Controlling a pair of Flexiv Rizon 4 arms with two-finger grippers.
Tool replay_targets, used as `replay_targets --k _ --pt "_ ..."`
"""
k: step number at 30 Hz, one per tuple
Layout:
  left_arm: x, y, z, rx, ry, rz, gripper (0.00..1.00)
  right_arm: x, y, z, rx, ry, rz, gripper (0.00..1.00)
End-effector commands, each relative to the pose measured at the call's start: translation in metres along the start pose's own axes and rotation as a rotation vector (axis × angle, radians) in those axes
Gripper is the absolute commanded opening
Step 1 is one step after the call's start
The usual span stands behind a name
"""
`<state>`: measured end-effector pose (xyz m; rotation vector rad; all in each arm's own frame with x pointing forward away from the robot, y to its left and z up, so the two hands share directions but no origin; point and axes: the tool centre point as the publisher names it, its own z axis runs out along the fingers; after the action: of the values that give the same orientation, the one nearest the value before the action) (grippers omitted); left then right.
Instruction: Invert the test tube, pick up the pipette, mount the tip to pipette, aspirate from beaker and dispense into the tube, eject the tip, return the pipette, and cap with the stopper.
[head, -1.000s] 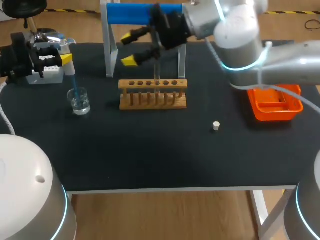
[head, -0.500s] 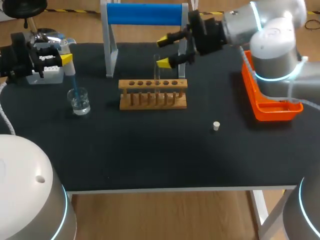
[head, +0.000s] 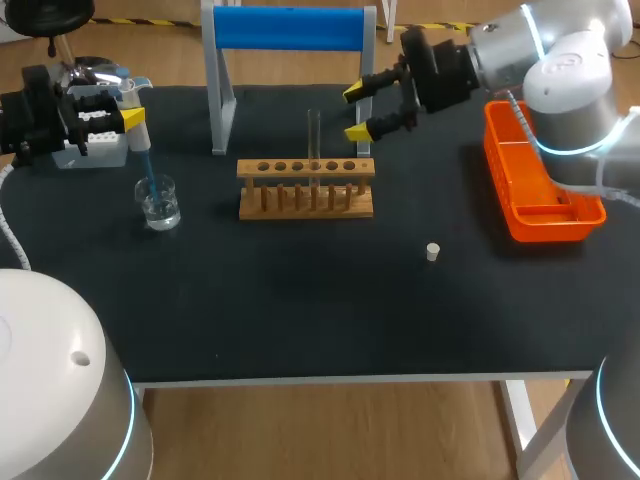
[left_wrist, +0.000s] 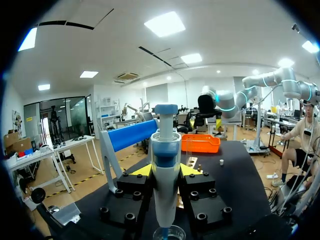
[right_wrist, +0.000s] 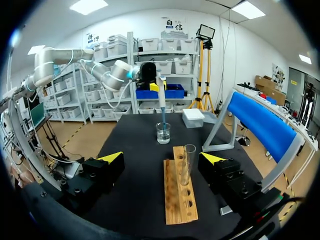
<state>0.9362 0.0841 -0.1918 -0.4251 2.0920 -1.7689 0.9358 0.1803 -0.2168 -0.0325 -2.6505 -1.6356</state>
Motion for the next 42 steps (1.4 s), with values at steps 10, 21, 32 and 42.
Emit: replay_targets --k 10,21,32,42 --pt "0.0 0.0 0.0 -0.001 -0.002 0.0 0.0 -0.029 -0.028 0.031 0.099 0.043 -0.048 1.0" --pt "0.0 0.0 0.0 -0.001 -0.002 0.0 0.0 -0.048 -0.047 0.052 0.16 0.031 -0.078 1.0" --pt "0.0 0.0 0.0 -0.001 -0.002 0.0 0.0 -0.053 -0.053 0.072 0.224 0.005 -0.132 1.0" --pt "0.0 0.0 0.0 -0.001 -0.002 0.0 0.0 -0.053 -0.056 0.086 0.243 0.006 -0.139 1.0"
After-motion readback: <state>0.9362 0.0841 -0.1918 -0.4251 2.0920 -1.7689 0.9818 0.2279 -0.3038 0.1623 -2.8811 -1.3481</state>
